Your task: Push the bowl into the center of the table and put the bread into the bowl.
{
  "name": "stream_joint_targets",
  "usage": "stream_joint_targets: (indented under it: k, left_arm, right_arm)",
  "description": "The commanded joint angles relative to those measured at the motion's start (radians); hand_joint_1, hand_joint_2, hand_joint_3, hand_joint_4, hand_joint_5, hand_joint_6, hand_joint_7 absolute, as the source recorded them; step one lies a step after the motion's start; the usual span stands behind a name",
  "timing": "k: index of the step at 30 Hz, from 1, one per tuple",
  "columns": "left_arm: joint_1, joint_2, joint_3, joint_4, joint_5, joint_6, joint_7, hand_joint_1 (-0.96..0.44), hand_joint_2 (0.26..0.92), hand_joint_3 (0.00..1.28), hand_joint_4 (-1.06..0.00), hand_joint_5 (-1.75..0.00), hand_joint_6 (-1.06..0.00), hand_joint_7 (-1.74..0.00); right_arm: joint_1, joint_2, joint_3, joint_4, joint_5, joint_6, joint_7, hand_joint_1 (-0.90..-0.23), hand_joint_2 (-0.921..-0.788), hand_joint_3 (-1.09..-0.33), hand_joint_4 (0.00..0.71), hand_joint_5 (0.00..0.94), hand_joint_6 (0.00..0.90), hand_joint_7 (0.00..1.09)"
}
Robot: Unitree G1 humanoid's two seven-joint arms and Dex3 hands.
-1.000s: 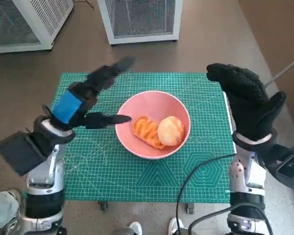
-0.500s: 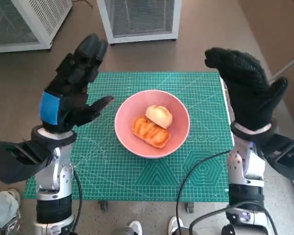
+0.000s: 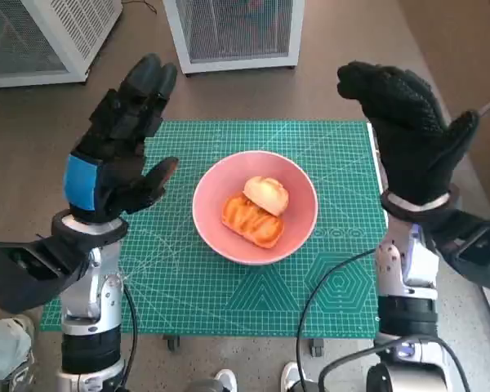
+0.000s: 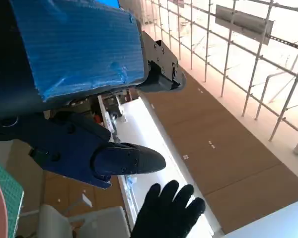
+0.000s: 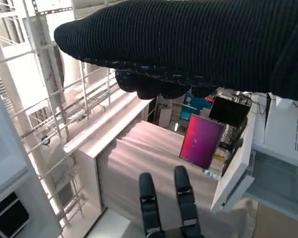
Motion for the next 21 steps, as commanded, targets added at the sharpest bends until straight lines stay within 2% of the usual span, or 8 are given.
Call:
stream_joint_targets:
  k: [1, 9, 21]
  left_arm:
    - [-0.014, -0.006, -0.010, 0.004, 0.006, -0.020, 0.008, -0.57, 0.921, 0.38, -0.25, -0.01, -0.34, -0.02]
    - [-0.036, -0.005, -0.021, 0.018, 0.040, -0.037, 0.036, -0.58, 0.921, 0.39, -0.25, -0.01, -0.33, -0.02]
    - [-0.097, 0.015, -0.024, 0.035, 0.056, -0.012, 0.047, -0.63, 0.921, 0.39, -0.26, -0.01, -0.32, -0.01]
  right_arm:
    - [0.005, 0.000, 0.005, 0.005, -0.047, 0.008, -0.045, -0.613, -0.921, -0.731, 0.236, 0.000, 0.315, 0.01]
    - [0.006, -0.007, 0.017, -0.034, -0.098, 0.049, -0.109, -0.625, -0.921, -0.735, 0.227, 0.000, 0.310, 0.01]
    - [-0.004, -0.013, 0.025, -0.059, -0.108, 0.112, -0.144, -0.645, -0.921, -0.693, 0.234, 0.004, 0.335, 0.02]
